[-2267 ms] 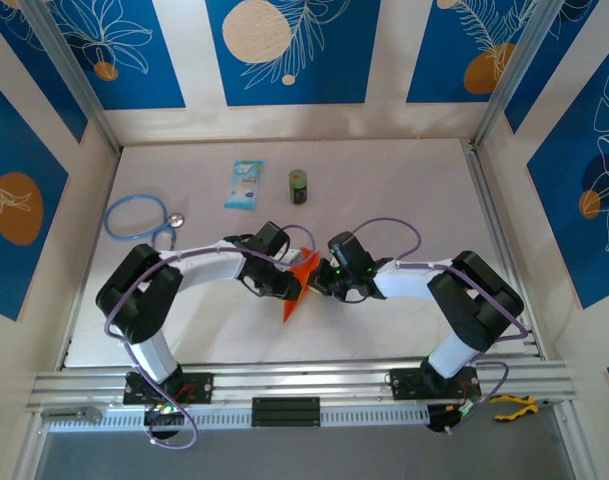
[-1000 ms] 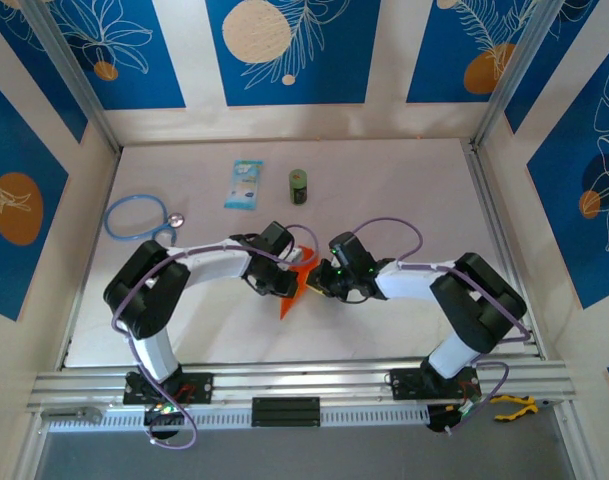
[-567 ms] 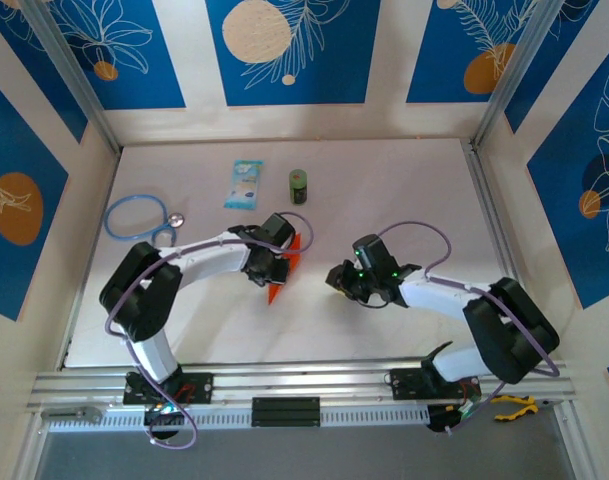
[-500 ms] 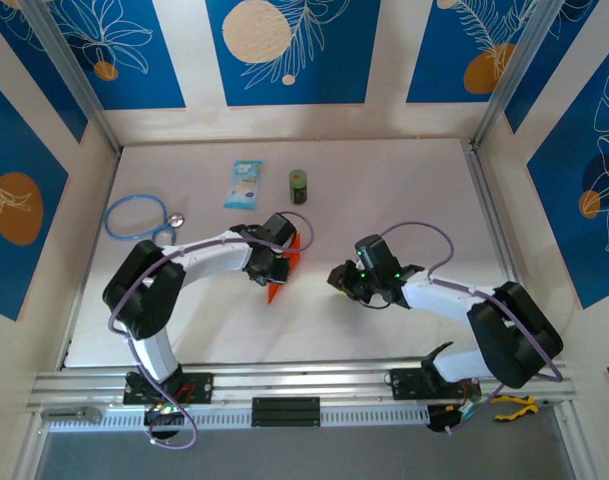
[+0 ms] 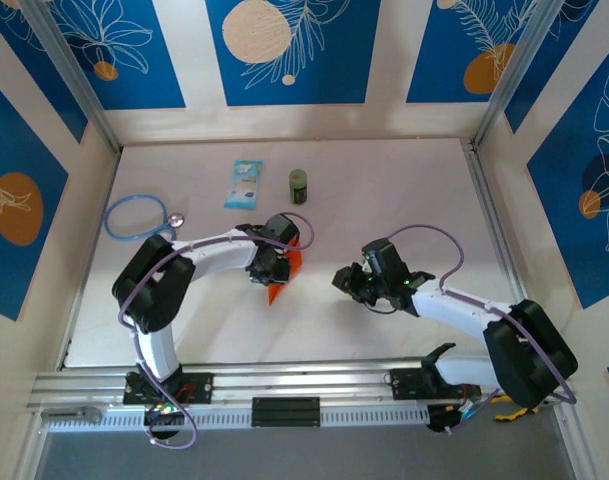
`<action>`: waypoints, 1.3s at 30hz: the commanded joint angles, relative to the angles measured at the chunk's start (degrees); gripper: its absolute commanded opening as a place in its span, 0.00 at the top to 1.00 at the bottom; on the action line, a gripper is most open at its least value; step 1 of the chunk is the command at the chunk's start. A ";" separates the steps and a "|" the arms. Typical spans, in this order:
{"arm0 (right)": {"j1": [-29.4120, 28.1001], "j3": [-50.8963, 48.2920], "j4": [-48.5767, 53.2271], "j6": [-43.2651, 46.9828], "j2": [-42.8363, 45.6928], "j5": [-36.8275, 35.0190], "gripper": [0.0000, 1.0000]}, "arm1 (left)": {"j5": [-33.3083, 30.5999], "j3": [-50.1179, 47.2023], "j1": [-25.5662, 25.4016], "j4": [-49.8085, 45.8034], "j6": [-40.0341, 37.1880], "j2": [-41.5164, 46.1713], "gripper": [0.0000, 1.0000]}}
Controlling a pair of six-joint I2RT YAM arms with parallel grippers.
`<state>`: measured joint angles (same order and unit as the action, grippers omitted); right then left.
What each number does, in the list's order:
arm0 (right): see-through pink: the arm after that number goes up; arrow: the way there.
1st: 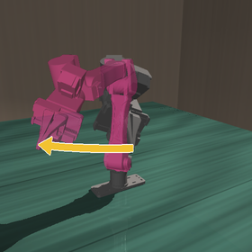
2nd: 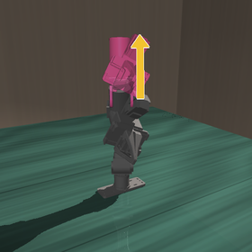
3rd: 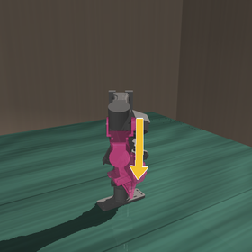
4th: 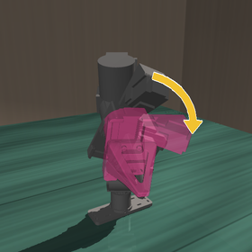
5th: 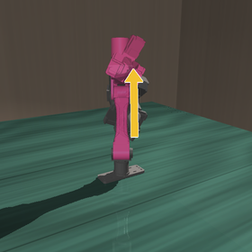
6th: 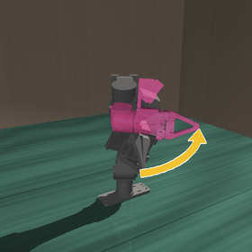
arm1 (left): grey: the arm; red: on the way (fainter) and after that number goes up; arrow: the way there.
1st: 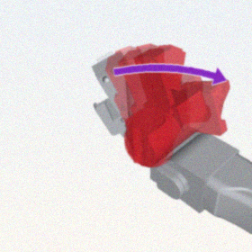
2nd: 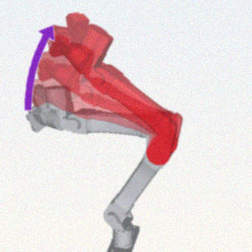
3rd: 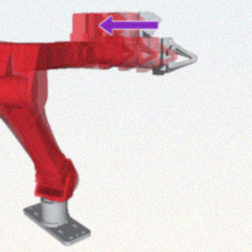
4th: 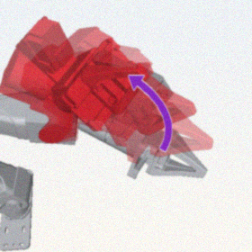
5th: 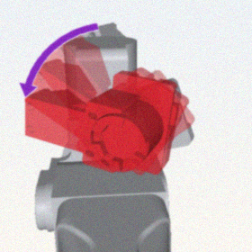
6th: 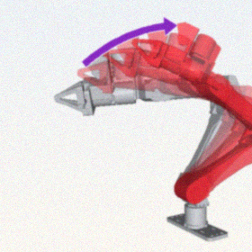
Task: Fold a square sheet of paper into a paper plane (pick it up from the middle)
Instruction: Move a paper plane to the center of the table.
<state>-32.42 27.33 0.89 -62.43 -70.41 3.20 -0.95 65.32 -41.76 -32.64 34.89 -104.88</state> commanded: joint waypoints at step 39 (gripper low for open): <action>12.96 -5.41 10.36 8.37 15.83 15.28 0.59 | -9.16 6.66 -7.97 -5.22 22.80 -10.83 0.62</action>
<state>-19.99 22.72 9.67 -55.55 -55.64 15.94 -13.61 72.97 -48.86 -37.82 55.77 -111.20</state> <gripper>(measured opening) 0.407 0.379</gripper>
